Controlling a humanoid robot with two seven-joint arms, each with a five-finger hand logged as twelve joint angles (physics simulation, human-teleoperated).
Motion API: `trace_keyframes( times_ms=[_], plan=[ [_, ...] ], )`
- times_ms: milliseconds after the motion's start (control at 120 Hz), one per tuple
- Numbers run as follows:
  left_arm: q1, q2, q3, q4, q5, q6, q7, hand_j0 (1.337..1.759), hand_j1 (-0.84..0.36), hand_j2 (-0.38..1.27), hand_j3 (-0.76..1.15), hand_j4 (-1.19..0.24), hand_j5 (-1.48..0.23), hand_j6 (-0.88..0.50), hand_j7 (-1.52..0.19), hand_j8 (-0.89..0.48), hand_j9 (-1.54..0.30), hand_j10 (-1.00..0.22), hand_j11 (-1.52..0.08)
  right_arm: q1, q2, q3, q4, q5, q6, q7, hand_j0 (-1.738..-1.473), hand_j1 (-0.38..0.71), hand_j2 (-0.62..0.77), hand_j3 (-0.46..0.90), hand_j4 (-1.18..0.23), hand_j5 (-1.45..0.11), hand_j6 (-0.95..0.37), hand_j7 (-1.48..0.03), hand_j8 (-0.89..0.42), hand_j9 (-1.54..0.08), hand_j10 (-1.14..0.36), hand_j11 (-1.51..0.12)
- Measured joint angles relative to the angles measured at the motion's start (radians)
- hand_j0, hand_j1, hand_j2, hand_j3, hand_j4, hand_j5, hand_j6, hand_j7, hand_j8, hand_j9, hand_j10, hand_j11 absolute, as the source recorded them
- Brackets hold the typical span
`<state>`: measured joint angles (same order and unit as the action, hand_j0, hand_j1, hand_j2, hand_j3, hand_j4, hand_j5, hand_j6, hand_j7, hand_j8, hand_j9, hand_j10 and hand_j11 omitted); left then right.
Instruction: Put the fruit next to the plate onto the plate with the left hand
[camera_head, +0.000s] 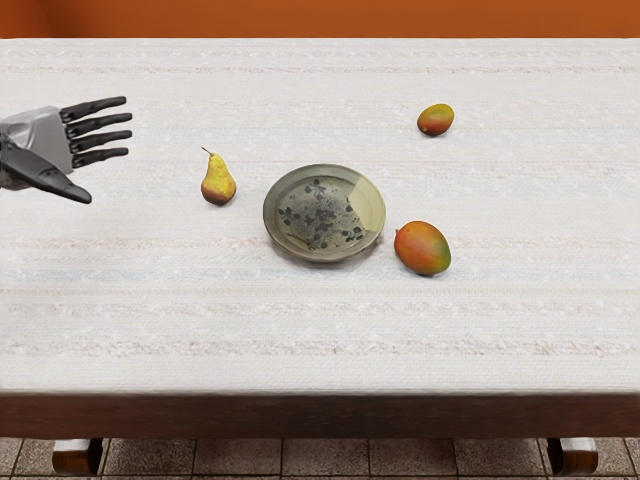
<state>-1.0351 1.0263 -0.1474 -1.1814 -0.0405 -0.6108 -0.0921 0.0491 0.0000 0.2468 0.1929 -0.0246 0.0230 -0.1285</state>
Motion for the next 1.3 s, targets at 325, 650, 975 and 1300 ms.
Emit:
trace_keyframes(
  times_ms=[325,650,975,1300],
  plan=[
    [-0.003,-0.060,0.002,0.039,0.039,0.000,0.001,1.658,0.35,0.00,0.00,0.00,0.00,0.00,0.00,0.00,0.00,0.00,0.00,0.000,0.000,-0.002,0.000,0.000,0.001,0.000,-1.658,-0.32,-0.01,0.00,-0.03,-0.04,-0.03,-0.04,-0.03,-0.04,-0.03,-0.04],
    [-0.103,-0.202,0.000,0.340,0.326,0.000,0.002,1.658,0.35,0.00,0.00,0.00,0.00,0.00,0.00,0.00,0.00,0.00,0.00,0.000,0.000,-0.004,0.000,0.000,0.002,-0.002,-1.658,-0.32,-0.01,0.00,-0.03,-0.04,-0.03,-0.04,-0.03,-0.04,-0.03,-0.04],
    [-0.096,-0.279,0.005,0.464,0.538,0.000,0.001,1.658,0.35,0.00,0.00,0.00,0.00,0.00,0.00,0.00,0.00,0.00,0.00,0.000,0.000,-0.003,-0.001,0.000,0.002,-0.002,-1.658,-0.32,-0.01,0.00,-0.03,-0.04,-0.03,-0.04,-0.03,-0.04,-0.03,-0.04],
    [-0.066,-0.343,0.008,0.472,0.719,0.000,-0.011,1.658,0.35,0.00,0.00,0.00,0.00,0.00,0.00,0.00,0.00,0.00,0.00,0.000,0.000,-0.002,-0.001,0.000,0.002,-0.002,-1.658,-0.32,-0.01,0.00,-0.03,-0.04,-0.03,-0.04,-0.03,-0.04,-0.03,-0.04]
  ],
)
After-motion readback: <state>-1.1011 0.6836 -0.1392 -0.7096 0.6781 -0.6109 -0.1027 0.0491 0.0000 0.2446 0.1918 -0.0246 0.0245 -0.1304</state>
